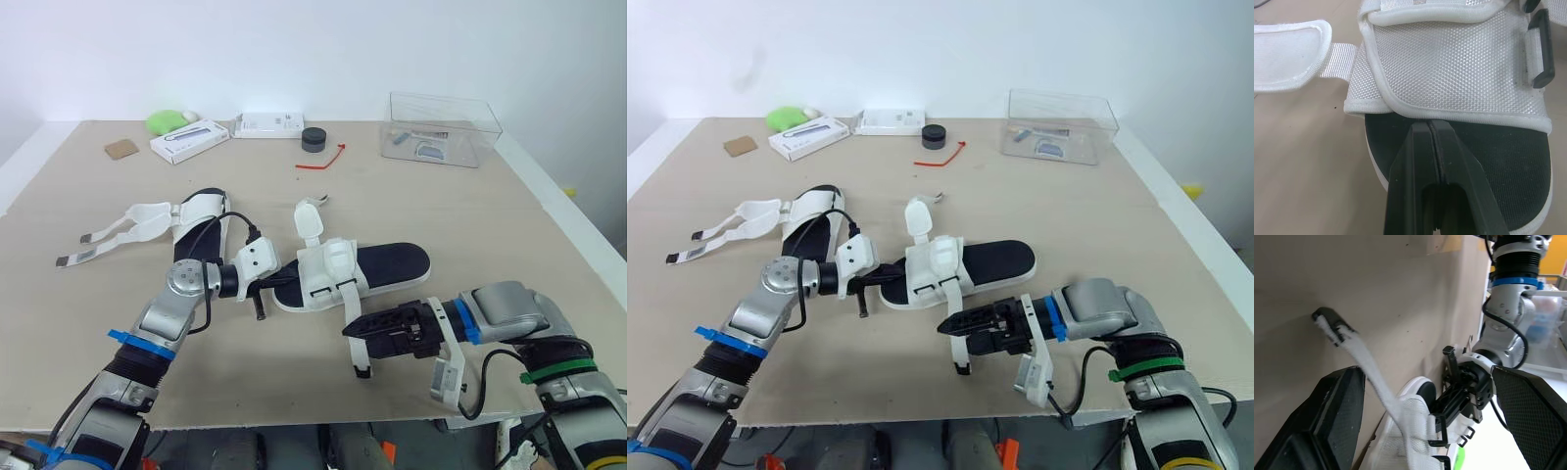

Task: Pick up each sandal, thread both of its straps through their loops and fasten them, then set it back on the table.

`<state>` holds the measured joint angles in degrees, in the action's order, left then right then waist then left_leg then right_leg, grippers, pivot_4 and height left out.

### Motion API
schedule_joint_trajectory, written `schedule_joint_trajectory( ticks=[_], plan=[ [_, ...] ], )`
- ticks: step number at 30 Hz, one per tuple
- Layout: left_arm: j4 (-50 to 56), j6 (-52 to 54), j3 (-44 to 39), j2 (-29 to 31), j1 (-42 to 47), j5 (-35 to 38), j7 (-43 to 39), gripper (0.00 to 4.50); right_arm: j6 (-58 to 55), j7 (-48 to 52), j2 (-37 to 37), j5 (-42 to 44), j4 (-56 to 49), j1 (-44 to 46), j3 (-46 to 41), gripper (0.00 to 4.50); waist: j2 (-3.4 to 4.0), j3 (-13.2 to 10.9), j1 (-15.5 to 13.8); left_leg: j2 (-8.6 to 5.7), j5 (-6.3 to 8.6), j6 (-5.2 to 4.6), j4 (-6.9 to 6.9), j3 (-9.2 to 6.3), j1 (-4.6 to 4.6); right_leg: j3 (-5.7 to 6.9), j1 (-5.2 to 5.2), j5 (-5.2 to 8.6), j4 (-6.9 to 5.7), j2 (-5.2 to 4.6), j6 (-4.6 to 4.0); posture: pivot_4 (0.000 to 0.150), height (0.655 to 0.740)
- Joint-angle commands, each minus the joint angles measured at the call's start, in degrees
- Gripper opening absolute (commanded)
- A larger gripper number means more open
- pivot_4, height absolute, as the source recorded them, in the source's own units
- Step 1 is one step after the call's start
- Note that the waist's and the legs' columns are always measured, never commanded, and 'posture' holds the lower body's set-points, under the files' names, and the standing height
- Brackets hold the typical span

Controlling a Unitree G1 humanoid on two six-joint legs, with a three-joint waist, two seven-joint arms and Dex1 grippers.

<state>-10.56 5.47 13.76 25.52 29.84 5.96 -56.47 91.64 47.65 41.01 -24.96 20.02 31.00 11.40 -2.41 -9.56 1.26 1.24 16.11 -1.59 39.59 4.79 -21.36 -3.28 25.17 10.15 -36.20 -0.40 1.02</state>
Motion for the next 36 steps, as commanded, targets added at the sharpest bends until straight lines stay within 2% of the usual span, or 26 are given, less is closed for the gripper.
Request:
schedule_joint_trajectory(
  ticks=[1,9,10,12,14,17,19,20,21,24,27,31,36],
  plan=[
    [1.23,0.55,0.01,0.42,-0.59,-0.66,0.43,0.00,-1.27,-2.74,0.02,-3.31,-0.61,1.15,0.04,4.41,0.00,0.00,0.00,0.00,0.00,0.00,0.00,0.00,0.00,0.00,0.00,0.00,0.00,0.00,0.00,0.150,0.7400],
    [1.92,0.95,-0.05,0.60,-1.18,-0.59,0.64,0.00,-6.06,-7.22,1.85,-5.22,-1.17,1.98,3.54,4.41,0.00,0.00,0.05,0.00,0.00,0.00,-0.02,0.08,0.06,-0.09,0.00,0.00,-0.03,0.02,-0.01,0.150,0.7400],
    [2.01,1.02,-0.04,0.58,-1.23,-0.60,0.69,0.00,-6.48,-7.70,2.15,-5.01,-1.31,2.08,4.10,4.20,0.00,0.00,0.06,0.00,0.00,0.00,-0.02,0.10,0.07,-0.10,0.01,0.00,-0.03,0.02,-0.01,0.150,0.7400],
    [2.19,1.13,0.01,0.54,-1.34,-0.62,0.78,0.00,-7.54,-8.65,2.92,-4.44,-1.79,2.22,5.37,3.54,0.00,0.00,0.07,0.00,0.00,0.00,-0.04,0.11,0.08,-0.12,0.01,0.00,-0.03,0.02,-0.01,0.150,0.7400],
    [2.22,1.16,0.10,0.49,-1.42,-0.61,0.85,0.00,-9.44,-9.10,3.71,-2.13,-2.31,2.26,7.17,2.53,0.00,0.00,0.08,0.00,0.00,0.00,-0.06,0.12,0.09,-0.13,0.01,0.00,-0.03,0.02,-0.01,0.150,0.7400],
    [2.08,1.07,0.24,0.46,-1.45,-0.64,0.95,0.00,-12.01,-9.28,5.47,2.53,-3.60,2.03,10.59,1.57,0.00,0.00,0.09,0.00,0.00,0.00,-0.07,0.12,0.09,-0.14,0.01,0.00,-0.03,0.03,-0.01,0.150,0.7400],
    [2.05,1.07,0.29,0.44,-1.46,-0.65,0.96,0.00,-15.14,-8.71,6.65,6.89,-3.73,1.60,12.94,0.58,0.00,0.00,0.09,0.00,0.00,0.00,-0.07,0.12,0.10,-0.15,0.01,0.01,-0.03,0.03,-0.01,0.150,0.7400],
    [2.05,1.07,0.32,0.41,-1.47,-0.66,0.97,0.00,-16.52,-8.41,7.10,8.66,-3.76,1.40,13.79,0.43,0.00,0.00,0.09,0.00,0.00,0.00,-0.07,0.12,0.11,-0.15,0.00,0.01,-0.03,0.03,-0.01,0.150,0.7400],
    [2.07,1.09,0.35,0.38,-1.48,-0.67,0.98,0.00,-19.63,-7.54,7.62,12.19,-4.13,0.66,14.77,0.04,0.00,0.00,0.09,0.00,0.00,0.00,-0.07,0.13,0.11,-0.16,0.00,0.00,-0.03,0.03,-0.01,0.150,0.7400],
    [1.92,1.09,0.39,0.32,-1.43,-0.66,0.96,0.00,-33.65,-4.40,7.69,25.87,-8.56,-2.66,15.34,0.04,-0.02,0.01,0.08,0.01,0.01,-0.01,-0.07,0.11,0.10,-0.26,-0.01,0.01,-0.03,0.02,-0.02,0.150,0.7400],
    [1.70,1.02,0.39,0.29,-1.37,-0.69,0.91,0.00,-54.22,-2.67,5.59,40.23,-15.95,-4.76,12.83,0.04,-0.02,0.01,0.05,0.03,0.01,-0.02,-0.08,0.08,0.10,-0.30,-0.02,0.01,-0.03,-0.02,-0.03,0.150,0.7400],
    [1.56,1.00,0.32,0.21,-1.24,-0.76,0.85,0.00,-79.03,-3.16,3.07,53.53,-23.48,-4.36,8.75,0.04,-0.02,0.01,-0.01,0.10,-0.01,-0.02,-0.04,0.06,0.09,-0.24,-0.01,-0.06,-0.05,-0.12,-0.02,0.150,0.7400],
    [0.95,0.58,0.26,0.25,-0.90,-0.96,0.66,0.00,-104.61,-3.78,1.63,64.96,-28.74,-2.29,3.84,0.04,-0.02,0.01,-0.04,0.11,0.00,-0.02,-0.05,0.00,0.02,0.05,0.04,-0.06,-0.05,0.00,0.02,0.150,0.7400]
  ],
)
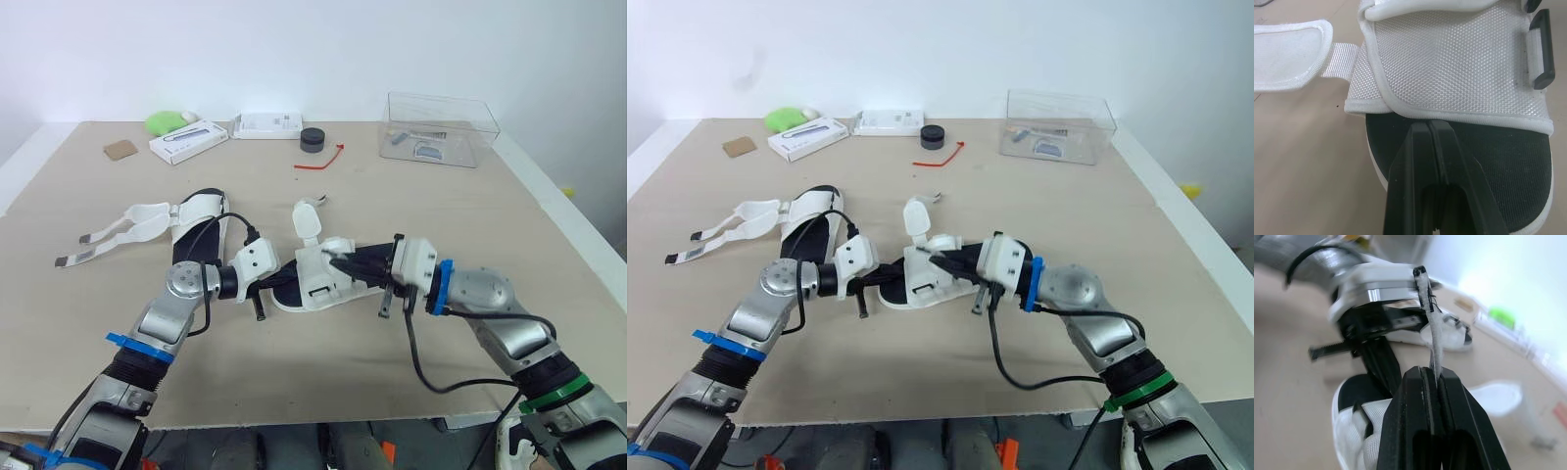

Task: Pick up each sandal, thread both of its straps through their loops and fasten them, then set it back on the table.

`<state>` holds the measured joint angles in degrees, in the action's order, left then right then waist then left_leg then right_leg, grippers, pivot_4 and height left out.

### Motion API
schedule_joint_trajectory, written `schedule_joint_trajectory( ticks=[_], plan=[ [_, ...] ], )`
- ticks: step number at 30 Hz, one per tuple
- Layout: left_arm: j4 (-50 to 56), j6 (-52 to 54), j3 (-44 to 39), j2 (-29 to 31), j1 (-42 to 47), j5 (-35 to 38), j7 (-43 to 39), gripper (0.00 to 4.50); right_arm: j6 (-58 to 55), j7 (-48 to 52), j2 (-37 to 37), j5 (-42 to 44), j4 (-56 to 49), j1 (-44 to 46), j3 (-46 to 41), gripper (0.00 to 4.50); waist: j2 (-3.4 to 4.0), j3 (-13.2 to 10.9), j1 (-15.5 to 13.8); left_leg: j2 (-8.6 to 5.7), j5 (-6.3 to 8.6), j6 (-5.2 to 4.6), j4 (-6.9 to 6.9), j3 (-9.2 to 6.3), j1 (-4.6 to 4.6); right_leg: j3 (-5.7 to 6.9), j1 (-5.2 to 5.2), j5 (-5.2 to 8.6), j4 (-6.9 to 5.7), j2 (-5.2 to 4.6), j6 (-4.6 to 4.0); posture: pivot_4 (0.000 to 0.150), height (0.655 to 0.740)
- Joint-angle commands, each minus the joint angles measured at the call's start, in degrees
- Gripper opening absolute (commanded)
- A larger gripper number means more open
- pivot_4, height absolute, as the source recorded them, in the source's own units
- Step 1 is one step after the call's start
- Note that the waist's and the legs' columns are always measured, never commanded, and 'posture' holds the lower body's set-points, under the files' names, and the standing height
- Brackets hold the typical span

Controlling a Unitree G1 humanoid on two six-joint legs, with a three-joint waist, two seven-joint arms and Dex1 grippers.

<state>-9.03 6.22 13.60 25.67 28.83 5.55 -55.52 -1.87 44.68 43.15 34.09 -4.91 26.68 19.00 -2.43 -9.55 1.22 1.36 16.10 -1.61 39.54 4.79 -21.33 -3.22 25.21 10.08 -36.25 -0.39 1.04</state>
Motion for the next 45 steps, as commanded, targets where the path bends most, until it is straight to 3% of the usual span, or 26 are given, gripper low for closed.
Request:
schedule_joint_trajectory(
  ticks=[1,9,26,45],
  plan=[
    [-0.72,-0.27,0.41,0.08,0.19,-0.58,-0.31,0.00,-14.92,-0.99,-0.87,7.43,-4.22,2.69,-4.52,0.04,0.00,0.00,-0.01,0.00,0.00,0.00,0.00,-0.02,-0.04,0.01,0.03,-0.04,0.00,0.00,0.07,0.150,0.7400],
    [-1.26,-0.86,0.79,-0.37,0.41,-0.84,-0.16,0.00,-32.74,-0.72,-3.49,7.86,-2.77,8.04,-6.44,0.04,0.00,0.00,0.00,-0.01,0.00,0.00,0.00,-0.12,-0.15,0.11,0.07,-0.05,0.01,0.07,0.15,0.150,0.7400],
    [-1.74,-1.20,0.66,-0.94,0.36,-0.80,0.08,0.00,-32.04,3.71,-9.08,-3.66,8.38,16.27,-8.69,0.04,0.01,0.01,0.00,-0.07,0.00,0.00,0.01,-0.13,-0.21,0.09,0.09,-0.09,0.05,0.07,0.25,0.150,0.7400],
    [-1.41,-1.02,0.92,-1.71,0.07,-0.88,0.41,0.00,-30.30,6.97,-12.98,-11.77,17.36,18.48,-8.56,0.04,0.01,0.01,0.03,-0.07,-0.01,0.00,0.02,-0.09,-0.20,0.06,0.09,-0.14,0.05,0.06,0.28,0.150,0.7400]
  ],
)
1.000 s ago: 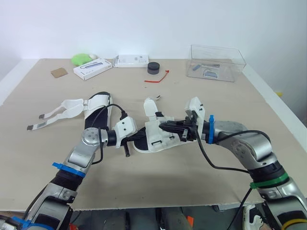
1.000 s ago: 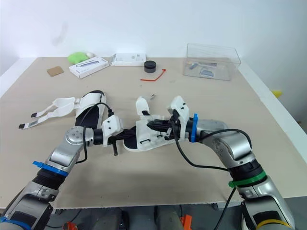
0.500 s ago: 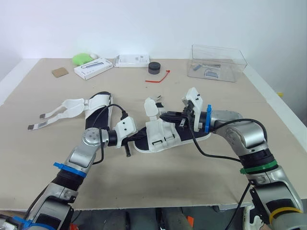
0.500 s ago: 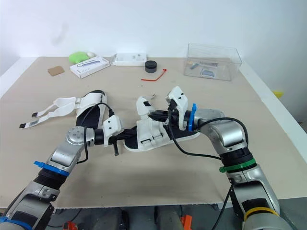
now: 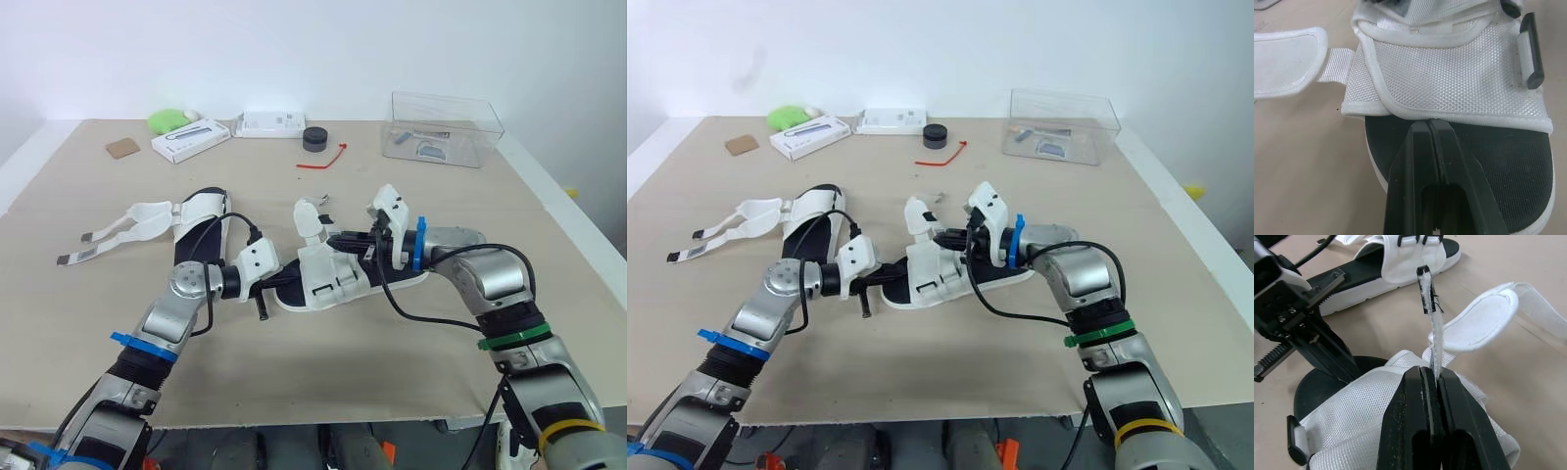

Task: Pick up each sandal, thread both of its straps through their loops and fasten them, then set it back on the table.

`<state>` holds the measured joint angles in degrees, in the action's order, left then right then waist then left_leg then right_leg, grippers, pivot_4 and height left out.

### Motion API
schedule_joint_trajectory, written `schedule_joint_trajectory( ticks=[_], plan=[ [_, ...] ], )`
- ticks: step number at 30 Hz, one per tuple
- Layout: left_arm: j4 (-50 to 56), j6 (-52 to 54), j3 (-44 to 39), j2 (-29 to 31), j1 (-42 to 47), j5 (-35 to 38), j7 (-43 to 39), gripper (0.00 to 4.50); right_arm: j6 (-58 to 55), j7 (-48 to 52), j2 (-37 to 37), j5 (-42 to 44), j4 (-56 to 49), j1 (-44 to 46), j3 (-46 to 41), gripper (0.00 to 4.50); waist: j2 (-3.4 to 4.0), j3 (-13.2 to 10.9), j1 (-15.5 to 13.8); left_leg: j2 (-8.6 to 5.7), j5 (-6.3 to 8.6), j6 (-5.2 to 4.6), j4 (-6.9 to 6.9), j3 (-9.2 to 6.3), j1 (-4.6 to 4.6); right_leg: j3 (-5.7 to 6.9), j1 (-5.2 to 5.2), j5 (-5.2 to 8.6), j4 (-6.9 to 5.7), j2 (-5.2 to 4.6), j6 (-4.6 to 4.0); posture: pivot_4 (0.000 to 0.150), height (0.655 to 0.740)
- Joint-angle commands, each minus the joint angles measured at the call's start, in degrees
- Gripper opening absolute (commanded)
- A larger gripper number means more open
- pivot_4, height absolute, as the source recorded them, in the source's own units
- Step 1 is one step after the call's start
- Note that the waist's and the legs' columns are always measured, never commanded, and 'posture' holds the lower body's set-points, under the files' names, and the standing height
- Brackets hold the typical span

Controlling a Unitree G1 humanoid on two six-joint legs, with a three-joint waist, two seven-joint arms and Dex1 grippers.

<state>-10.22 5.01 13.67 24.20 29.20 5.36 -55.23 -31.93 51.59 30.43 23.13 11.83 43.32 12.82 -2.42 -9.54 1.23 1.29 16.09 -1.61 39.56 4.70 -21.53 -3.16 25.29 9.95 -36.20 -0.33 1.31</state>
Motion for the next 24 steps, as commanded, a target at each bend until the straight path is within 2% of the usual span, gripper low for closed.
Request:
schedule_joint_trajectory(
  ticks=[1,8,11,16,24],
  plan=[
    [-0.20,0.20,0.84,-0.29,-0.31,-0.74,0.13,0.00,-0.67,0.16,-0.45,-0.73,0.86,2.06,-2.55,0.04,0.00,0.00,0.01,0.00,0.00,0.00,0.00,0.01,0.00,-0.01,0.00,0.00,0.00,0.00,0.00,0.150,0.7400],
    [-0.21,0.09,0.71,-0.39,-0.21,-0.86,0.12,0.00,-3.17,0.73,-0.92,-2.20,2.87,3.06,-2.48,0.04,0.00,0.00,0.02,0.00,0.00,0.00,-0.01,0.00,0.00,0.00,0.01,0.00,0.00,-0.01,-0.02,0.150,0.7400],
    [-0.10,0.07,0.67,-0.27,-0.34,-0.92,0.04,0.00,-2.39,1.14,-0.81,-3.34,3.02,3.20,-2.35,1.09,0.00,0.00,0.02,0.00,0.00,0.00,0.00,0.01,0.00,0.00,0.01,-0.01,0.00,-0.01,-0.01,0.150,0.7400],
    [0.08,0.11,0.51,-0.01,-0.55,-0.89,-0.13,0.00,1.98,0.62,-0.79,-5.98,1.84,3.40,-3.28,3.37,0.01,0.00,0.02,-0.01,0.01,0.00,-0.03,0.00,-0.04,0.00,0.04,0.02,0.00,-0.01,-0.02,0.150,0.7400],
    [-0.47,-0.17,0.29,0.24,-0.21,-0.96,-0.36,0.00,5.13,-1.84,-1.81,-6.10,-0.31,5.04,-6.83,3.37,0.01,0.00,0.03,-0.02,0.02,-0.01,-0.06,-0.01,-0.06,0.00,0.04,0.04,0.03,-0.04,-0.03,0.150,0.7400]
  ],
)
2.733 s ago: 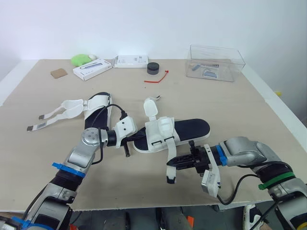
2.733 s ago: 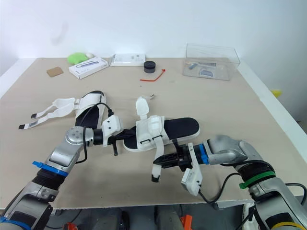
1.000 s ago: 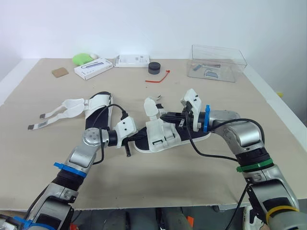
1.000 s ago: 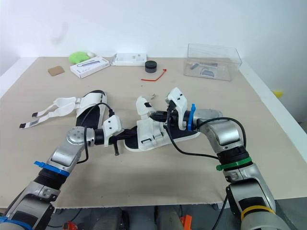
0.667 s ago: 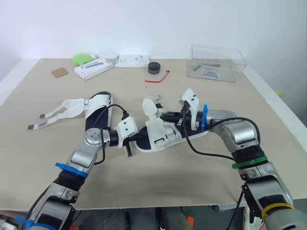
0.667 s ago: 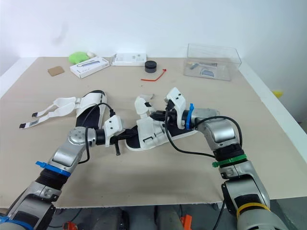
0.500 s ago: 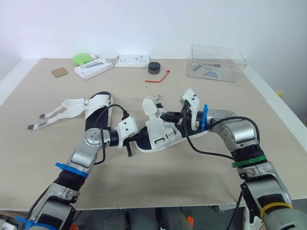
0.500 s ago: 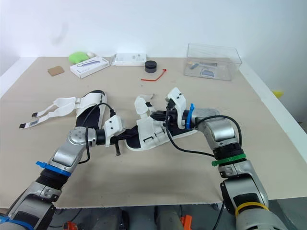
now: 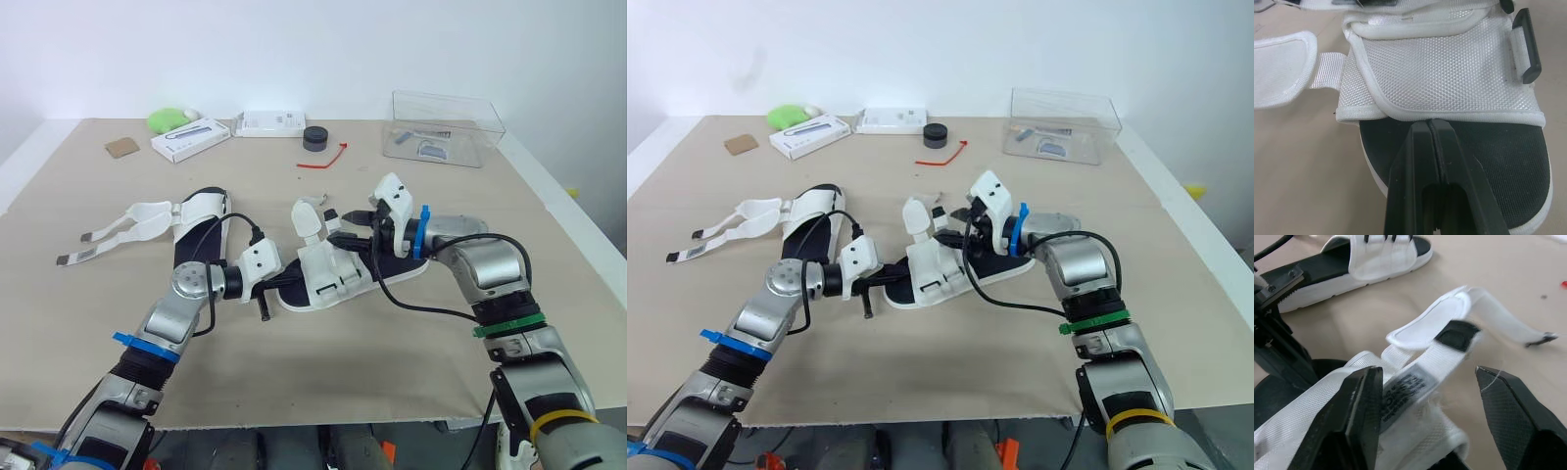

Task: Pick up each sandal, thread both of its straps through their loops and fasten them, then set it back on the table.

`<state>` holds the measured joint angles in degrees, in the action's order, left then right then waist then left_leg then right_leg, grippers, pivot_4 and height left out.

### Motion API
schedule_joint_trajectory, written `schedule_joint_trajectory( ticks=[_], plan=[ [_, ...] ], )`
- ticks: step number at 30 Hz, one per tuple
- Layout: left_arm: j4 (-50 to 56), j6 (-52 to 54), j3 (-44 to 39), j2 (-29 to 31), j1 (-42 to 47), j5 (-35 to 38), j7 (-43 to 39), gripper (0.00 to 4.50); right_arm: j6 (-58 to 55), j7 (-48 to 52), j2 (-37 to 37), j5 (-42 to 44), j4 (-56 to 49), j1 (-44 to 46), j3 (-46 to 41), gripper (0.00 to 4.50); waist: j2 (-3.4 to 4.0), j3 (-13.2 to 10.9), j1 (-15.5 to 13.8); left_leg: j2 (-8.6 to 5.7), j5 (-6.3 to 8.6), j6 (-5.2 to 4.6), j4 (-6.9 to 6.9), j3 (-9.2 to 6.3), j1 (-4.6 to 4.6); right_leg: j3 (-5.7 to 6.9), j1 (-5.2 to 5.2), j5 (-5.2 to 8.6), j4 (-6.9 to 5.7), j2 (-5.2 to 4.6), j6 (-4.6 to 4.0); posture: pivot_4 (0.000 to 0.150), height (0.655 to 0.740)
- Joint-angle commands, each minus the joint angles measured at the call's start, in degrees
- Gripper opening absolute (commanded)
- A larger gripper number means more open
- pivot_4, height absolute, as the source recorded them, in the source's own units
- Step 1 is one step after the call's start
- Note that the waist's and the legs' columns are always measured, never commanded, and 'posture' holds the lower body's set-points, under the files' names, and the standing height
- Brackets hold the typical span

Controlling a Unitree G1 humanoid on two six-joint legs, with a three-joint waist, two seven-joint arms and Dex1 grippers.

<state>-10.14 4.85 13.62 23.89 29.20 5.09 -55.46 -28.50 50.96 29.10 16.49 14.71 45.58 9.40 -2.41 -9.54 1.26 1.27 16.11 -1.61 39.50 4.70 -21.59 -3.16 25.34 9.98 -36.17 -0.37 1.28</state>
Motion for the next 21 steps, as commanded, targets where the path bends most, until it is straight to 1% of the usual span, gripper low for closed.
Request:
schedule_joint_trajectory(
  ticks=[1,2,3,5,6,8,9,10,12,17,21],
  plan=[
    [-0.61,-0.22,0.44,0.59,-0.15,-0.82,-0.18,0.00,1.76,-1.53,-0.94,0.86,-3.80,3.16,-3.85,3.37,0.00,0.00,0.04,0.00,0.00,0.00,0.00,0.00,0.00,0.00,0.01,0.00,0.00,0.00,0.00,0.150,0.7400],
    [-0.69,-0.53,0.61,0.67,-0.10,-1.01,-0.30,0.00,1.19,-2.07,-1.65,1.59,-4.65,3.56,-4.46,3.14,0.00,0.00,0.06,0.00,0.00,0.00,-0.01,0.00,0.00,0.00,0.01,0.00,0.00,0.01,-0.01,0.150,0.7400],
    [-0.77,-0.75,0.72,0.72,-0.07,-1.12,-0.37,0.00,0.29,-2.48,-2.36,2.41,-5.59,3.87,-4.99,2.75,0.00,0.00,0.07,0.01,0.00,0.00,-0.02,-0.01,0.00,0.01,0.02,0.00,0.00,0.02,-0.01,0.150,0.7400],
    [-0.98,-0.91,0.72,0.71,0.03,-1.11,-0.42,0.00,-0.97,-2.84,-3.35,3.25,-7.08,4.07,-5.49,2.17,0.00,0.00,0.07,0.02,0.00,0.00,-0.03,-0.02,0.00,0.02,0.03,0.01,0.00,0.02,-0.03,0.150,0.7400],
    [-1.09,-0.96,0.64,0.72,0.12,-1.04,-0.47,0.00,-2.12,-2.67,-3.75,3.44,-8.15,3.73,-4.90,1.60,0.00,0.00,0.06,0.02,0.00,0.00,-0.04,-0.03,0.00,0.03,0.03,0.01,-0.01,0.02,-0.04,0.150,0.7400],
    [-1.27,-1.13,0.55,0.79,0.24,-0.97,-0.57,0.00,-2.73,-1.91,-4.10,2.60,-8.71,2.36,-2.95,0.64,0.00,0.00,0.05,0.02,0.00,0.00,-0.04,-0.08,-0.01,0.10,0.01,0.03,-0.01,0.00,-0.07,0.150,0.7400],
    [-1.33,-1.23,0.50,0.86,0.26,-0.93,-0.64,0.00,-3.01,-1.24,-3.76,1.62,-8.09,1.93,-1.50,0.38,0.00,0.00,0.06,0.02,0.00,0.00,-0.04,-0.08,-0.01,0.10,0.01,0.03,-0.01,0.00,-0.07,0.150,0.7400],
    [-1.45,-1.35,0.43,0.95,0.31,-0.89,-0.73,0.00,-2.88,-1.07,-3.60,0.51,-6.78,1.81,-0.52,0.03,0.00,0.00,0.06,0.01,0.01,0.01,-0.04,-0.07,-0.04,0.11,0.02,0.04,0.01,-0.03,-0.07,0.150,0.7400],
    [-1.73,-1.58,0.32,1.10,0.46,-0.92,-0.90,0.00,-3.00,-0.81,-3.10,-1.52,-3.97,2.10,1.00,0.03,0.00,0.00,0.07,0.01,0.01,0.01,-0.04,-0.07,-0.04,0.12,0.02,0.05,0.01,-0.03,-0.08,0.150,0.7400],
    [-2.35,-2.29,0.10,1.60,0.99,-1.31,-1.20,0.00,1.96,-0.20,-1.21,-6.96,4.32,3.52,3.17,0.03,0.00,0.00,0.08,0.01,0.01,0.01,-0.04,-0.06,-0.04,0.14,0.03,0.06,0.01,-0.02,-0.12,0.150,0.7400],
    [-2.83,-2.71,-0.30,2.22,1.46,-1.39,-1.21,0.00,3.13,0.36,-0.44,-8.30,6.60,3.75,3.04,0.03,0.00,0.00,0.10,0.01,0.01,0.01,-0.05,-0.07,-0.01,0.15,0.01,0.06,0.00,-0.01,-0.12,0.150,0.7400]
  ],
)
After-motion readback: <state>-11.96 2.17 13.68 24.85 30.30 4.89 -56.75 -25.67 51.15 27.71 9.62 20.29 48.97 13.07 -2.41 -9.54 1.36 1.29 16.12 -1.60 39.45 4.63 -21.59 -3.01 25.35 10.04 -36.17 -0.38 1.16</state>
